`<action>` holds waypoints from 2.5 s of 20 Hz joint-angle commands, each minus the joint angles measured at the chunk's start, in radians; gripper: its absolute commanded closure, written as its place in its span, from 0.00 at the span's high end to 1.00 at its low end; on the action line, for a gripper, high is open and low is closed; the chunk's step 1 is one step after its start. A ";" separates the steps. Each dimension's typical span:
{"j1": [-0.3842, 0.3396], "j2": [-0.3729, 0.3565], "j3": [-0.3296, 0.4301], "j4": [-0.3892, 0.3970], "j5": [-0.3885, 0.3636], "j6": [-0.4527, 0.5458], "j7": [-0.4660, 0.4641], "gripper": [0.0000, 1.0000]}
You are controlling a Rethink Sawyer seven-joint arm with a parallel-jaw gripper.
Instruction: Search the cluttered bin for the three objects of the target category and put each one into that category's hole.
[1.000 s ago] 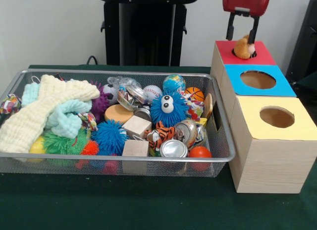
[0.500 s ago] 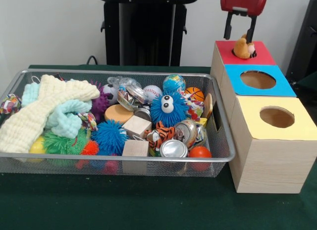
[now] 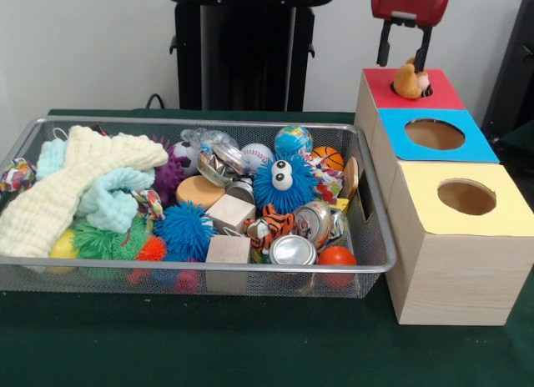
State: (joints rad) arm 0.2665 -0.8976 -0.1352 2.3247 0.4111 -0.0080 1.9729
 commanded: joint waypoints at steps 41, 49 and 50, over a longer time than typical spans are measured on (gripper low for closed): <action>0.186 -0.073 -0.181 -0.176 0.018 0.312 0.233 1.00; 0.172 -0.083 -0.185 -0.190 0.017 0.345 0.222 1.00; 0.171 -0.081 -0.185 -0.191 0.014 0.341 0.218 1.00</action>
State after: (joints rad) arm 0.4462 -0.9922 -0.3080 2.2253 0.4094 0.2306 1.9729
